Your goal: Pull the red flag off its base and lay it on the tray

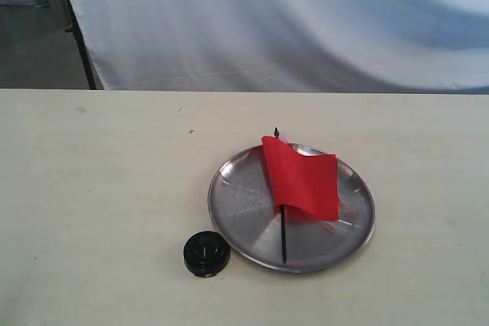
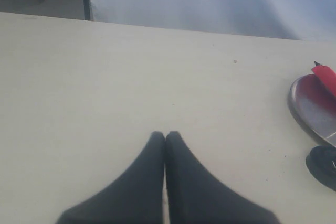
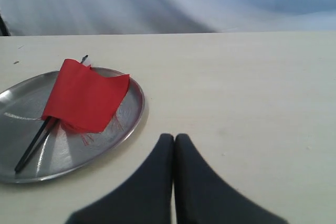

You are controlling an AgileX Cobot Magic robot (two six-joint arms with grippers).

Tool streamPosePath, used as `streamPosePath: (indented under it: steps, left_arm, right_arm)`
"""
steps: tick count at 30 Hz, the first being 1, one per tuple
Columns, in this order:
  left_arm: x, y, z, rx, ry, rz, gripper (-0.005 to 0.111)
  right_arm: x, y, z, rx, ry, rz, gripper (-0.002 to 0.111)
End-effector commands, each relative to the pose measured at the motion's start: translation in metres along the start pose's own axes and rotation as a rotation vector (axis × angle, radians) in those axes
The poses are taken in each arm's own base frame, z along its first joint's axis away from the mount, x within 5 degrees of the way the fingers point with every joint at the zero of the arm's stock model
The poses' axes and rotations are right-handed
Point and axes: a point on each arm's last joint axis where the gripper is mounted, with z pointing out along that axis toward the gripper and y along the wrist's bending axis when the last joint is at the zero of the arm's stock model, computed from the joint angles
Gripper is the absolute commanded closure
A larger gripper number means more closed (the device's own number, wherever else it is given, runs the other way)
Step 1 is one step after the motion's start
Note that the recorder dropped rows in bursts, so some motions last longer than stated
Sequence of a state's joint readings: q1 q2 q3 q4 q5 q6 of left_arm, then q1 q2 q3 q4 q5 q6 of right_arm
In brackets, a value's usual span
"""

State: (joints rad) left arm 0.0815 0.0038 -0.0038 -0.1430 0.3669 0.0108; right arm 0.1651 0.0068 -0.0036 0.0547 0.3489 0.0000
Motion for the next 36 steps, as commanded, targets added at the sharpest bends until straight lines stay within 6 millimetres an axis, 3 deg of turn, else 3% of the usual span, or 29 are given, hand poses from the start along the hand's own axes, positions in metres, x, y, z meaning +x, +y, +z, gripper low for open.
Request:
streamPosePath:
  steps: [1,36]
  left_arm:
    - [0.0011,0.0003,0.0002,-0.002,0.000,0.001,0.107]
    - [0.0011,0.0003,0.0002,-0.002,0.000,0.001,0.107]
  right_arm:
    - [0.0008,-0.0008,-0.0001,0.012,-0.005,-0.004,0.108]
    - [0.0008,-0.0031,-0.0001,0.053,-0.005,0.017,0.108]
